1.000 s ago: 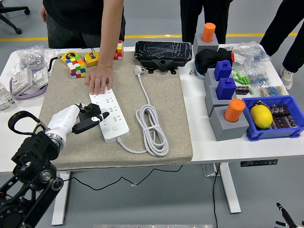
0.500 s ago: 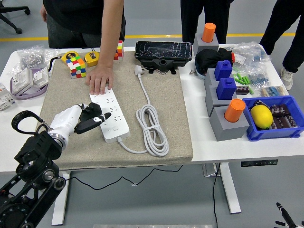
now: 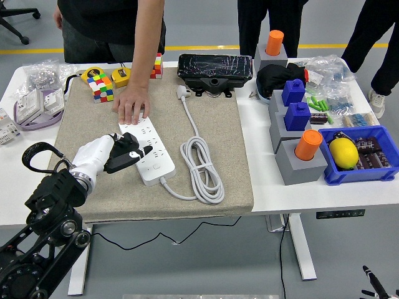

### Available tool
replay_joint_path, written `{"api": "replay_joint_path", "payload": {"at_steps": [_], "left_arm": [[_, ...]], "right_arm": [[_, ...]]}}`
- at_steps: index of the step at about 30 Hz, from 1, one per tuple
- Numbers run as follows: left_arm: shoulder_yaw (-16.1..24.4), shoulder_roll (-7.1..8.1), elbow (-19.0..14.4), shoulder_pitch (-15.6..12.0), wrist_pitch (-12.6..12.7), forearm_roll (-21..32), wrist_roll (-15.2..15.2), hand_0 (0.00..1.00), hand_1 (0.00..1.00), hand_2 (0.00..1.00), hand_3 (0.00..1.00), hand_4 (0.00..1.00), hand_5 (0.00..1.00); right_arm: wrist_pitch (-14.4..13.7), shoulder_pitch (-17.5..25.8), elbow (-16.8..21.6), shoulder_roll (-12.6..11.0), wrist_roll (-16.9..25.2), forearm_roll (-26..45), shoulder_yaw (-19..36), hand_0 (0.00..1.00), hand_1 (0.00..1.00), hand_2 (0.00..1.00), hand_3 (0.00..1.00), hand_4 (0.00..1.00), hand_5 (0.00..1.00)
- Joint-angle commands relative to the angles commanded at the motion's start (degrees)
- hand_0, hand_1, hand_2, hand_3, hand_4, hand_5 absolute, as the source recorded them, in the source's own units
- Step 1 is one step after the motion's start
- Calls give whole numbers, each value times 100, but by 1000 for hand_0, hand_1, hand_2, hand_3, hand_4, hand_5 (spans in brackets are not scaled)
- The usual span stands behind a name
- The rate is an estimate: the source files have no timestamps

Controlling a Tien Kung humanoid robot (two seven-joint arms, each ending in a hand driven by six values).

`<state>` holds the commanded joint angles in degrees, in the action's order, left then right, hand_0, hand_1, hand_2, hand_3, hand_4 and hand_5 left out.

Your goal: Pick up the plug,place it near the board,insert it into the board,press the button

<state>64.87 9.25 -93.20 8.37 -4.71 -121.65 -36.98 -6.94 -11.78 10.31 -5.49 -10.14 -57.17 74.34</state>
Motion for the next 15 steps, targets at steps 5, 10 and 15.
{"api": "replay_joint_path", "payload": {"at_steps": [5,10,15], "left_arm": [[-29,19,0,17,-9,-6,0,848,825,809,799,998,998],[-101,25,-1,26,-46,11,0,851,826,810,800,998,998],[-190,45,17,66,-78,19,0,851,826,810,800,998,998]], "right_arm": [[-1,8,0,0,1,4,-6,779,729,712,733,998,943],[1,15,0,5,-1,-1,-10,780,730,712,733,998,943],[2,9,0,1,0,7,-22,780,730,712,733,998,943]]}}
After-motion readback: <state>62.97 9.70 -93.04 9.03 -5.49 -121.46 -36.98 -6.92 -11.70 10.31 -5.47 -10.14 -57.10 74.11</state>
